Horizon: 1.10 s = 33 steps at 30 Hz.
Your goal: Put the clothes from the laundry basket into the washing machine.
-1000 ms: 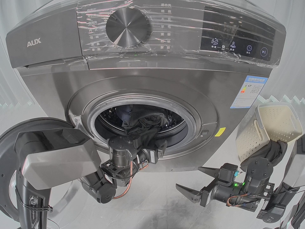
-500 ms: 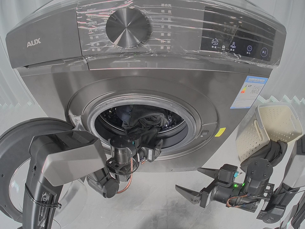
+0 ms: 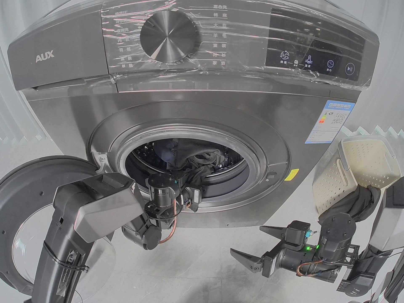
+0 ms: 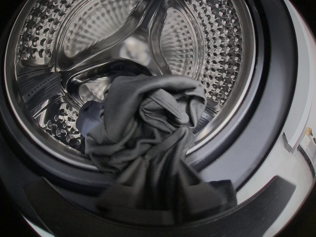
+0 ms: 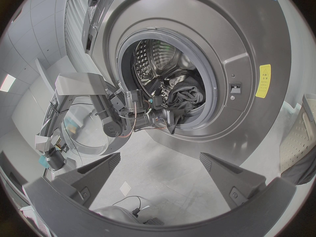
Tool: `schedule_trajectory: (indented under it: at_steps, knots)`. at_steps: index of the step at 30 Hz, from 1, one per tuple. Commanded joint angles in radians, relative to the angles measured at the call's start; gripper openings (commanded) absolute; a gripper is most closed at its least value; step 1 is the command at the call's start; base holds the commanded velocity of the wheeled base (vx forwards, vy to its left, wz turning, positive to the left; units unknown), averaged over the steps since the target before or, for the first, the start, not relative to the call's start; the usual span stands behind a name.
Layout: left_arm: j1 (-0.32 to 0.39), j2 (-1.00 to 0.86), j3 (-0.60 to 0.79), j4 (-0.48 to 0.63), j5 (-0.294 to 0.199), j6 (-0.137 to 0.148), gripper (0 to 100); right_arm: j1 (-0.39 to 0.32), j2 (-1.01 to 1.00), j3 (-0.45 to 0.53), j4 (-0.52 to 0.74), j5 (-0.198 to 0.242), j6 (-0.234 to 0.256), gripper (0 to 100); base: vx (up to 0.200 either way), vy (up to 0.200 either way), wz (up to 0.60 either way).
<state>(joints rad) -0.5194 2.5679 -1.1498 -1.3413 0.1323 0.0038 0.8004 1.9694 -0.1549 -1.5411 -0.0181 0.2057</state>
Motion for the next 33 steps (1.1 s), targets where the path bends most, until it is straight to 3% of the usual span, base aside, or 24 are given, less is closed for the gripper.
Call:
schedule_trajectory:
  at_steps: [1, 2, 5, 7, 10, 15, 17, 28, 29, 33]
  knots:
    - [0.004, 0.017, -0.088, 0.014, -0.003, -0.013, 0, -0.001, 0.017, -0.003, -0.001, 0.0, 0.0, 100, 0.0, 0.0, 0.0]
    - [0.002, 0.017, -0.102, 0.014, -0.002, -0.019, 0, -0.001, 0.017, -0.003, -0.001, 0.001, 0.0, 100, 0.0, 0.0, 0.0]
    - [0.004, 0.037, -0.238, 0.014, 0.01, -0.082, 0, -0.003, 0.016, -0.003, -0.001, 0.001, 0.0, 100, 0.0, 0.0, 0.0]
    - [0.007, 0.054, -0.309, 0.014, 0.018, -0.097, 0, -0.003, 0.017, -0.003, -0.001, 0.001, 0.0, 100, 0.0, 0.0, 0.0]
    - [0.019, 0.077, -0.377, 0.017, 0.03, -0.097, 0, -0.001, 0.017, -0.003, -0.001, 0.001, 0.0, 100, 0.0, 0.0, 0.0]
    - [0.041, 0.173, -0.619, 0.054, 0.119, -0.093, 0, -0.006, 0.017, -0.002, -0.001, 0.001, 0.0, 100, 0.0, 0.0, 0.0]
    - [0.047, 0.189, -0.668, 0.067, 0.127, -0.094, 0, -0.004, 0.017, -0.002, -0.001, 0.001, -0.002, 100, 0.0, 0.0, 0.0]
    - [0.05, 0.19, -0.683, 0.096, 0.127, -0.094, 0, -0.004, 0.016, -0.002, -0.001, 0.001, -0.002, 100, 0.0, 0.0, 0.0]
    - [0.048, 0.19, -0.683, 0.097, 0.127, -0.094, 100, -0.004, 0.016, -0.002, -0.001, 0.001, -0.002, 100, 0.0, 0.0, 0.0]
    - [0.041, 0.19, -0.685, 0.097, 0.127, -0.111, 100, -0.004, 0.014, -0.003, -0.001, 0.001, -0.002, 100, 0.0, 0.0, 0.0]
